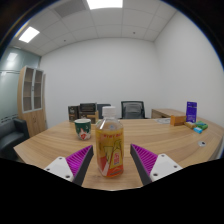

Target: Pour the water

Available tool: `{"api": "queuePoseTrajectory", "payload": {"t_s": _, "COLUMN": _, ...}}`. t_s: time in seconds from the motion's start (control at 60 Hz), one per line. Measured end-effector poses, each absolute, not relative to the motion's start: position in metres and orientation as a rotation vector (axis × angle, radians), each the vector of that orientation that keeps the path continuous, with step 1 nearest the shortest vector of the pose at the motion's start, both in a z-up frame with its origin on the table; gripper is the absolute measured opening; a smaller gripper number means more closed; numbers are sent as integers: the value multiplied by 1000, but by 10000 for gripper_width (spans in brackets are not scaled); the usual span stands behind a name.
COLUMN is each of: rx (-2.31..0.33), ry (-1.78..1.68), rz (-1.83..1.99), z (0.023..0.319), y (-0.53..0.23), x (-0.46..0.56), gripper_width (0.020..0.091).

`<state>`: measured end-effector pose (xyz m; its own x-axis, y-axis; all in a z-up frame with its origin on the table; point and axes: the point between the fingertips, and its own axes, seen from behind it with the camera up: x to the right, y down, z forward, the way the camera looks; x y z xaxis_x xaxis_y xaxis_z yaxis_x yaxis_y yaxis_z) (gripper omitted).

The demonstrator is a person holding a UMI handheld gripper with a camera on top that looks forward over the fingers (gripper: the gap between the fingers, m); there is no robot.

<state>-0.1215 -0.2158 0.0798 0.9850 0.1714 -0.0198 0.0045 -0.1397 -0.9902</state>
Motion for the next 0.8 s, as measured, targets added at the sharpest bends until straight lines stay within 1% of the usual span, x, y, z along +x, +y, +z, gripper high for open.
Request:
{"api": "queuePoseTrajectory", "payload": {"t_s": 0.167, "rx": -1704, "ry": -110, "rz": 96, "z": 73, "y": -168, "x": -135, "gripper_width": 835}}
{"api": "queuePoseTrajectory", "payload": {"t_s": 0.217, "rx": -1705, "ry": -109, "rz": 99, "z": 72, "y": -160, "x": -140, "gripper_width": 819}}
{"api": "queuePoseTrajectory", "payload": {"t_s": 0.233, "rx": -1708, "ry": -109, "rz": 99, "z": 71, "y": -158, "x": -141, "gripper_width": 787}}
{"api": "queuePoseTrajectory", "payload": {"t_s": 0.267, "rx": -1729, "ry": -95, "rz": 82, "z": 64, "y": -154, "x": -132, "gripper_width": 644}}
{"api": "queuePoseTrajectory", "payload": {"t_s": 0.317, "rx": -1725, "ry": -81, "rz": 76, "z": 68, "y": -155, "x": -135, "gripper_width": 616}}
{"api": "queuePoseTrajectory", "payload": {"t_s": 0.367, "rx": -1723, "ry": -69, "rz": 65, "z": 66, "y": -154, "x": -135, "gripper_width": 550}}
{"api": "queuePoseTrajectory", "payload": {"t_s": 0.4, "rx": -1722, "ry": -52, "rz": 66, "z": 66, "y": -155, "x": -134, "gripper_width": 516}}
{"api": "queuePoseTrajectory", "payload": {"t_s": 0.417, "rx": -1722, "ry": -48, "rz": 63, "z": 66, "y": -155, "x": -133, "gripper_width": 513}}
{"api": "queuePoseTrajectory", "payload": {"t_s": 0.433, "rx": -1719, "ry": -50, "rz": 58, "z": 66, "y": -155, "x": -133, "gripper_width": 489}}
{"api": "queuePoseTrajectory", "payload": {"t_s": 0.567, "rx": -1720, "ry": -102, "rz": 14, "z": 68, "y": -160, "x": -135, "gripper_width": 475}}
{"api": "queuePoseTrajectory", "payload": {"t_s": 0.6, "rx": -1715, "ry": -127, "rz": 2, "z": 74, "y": -161, "x": -135, "gripper_width": 475}}
{"api": "queuePoseTrajectory", "payload": {"t_s": 0.683, "rx": -1690, "ry": -189, "rz": -54, "z": 102, "y": -152, "x": -133, "gripper_width": 474}}
{"api": "queuePoseTrajectory", "payload": {"t_s": 0.8, "rx": -1618, "ry": -361, "rz": -316, "z": 150, "y": -114, "x": -129, "gripper_width": 474}}
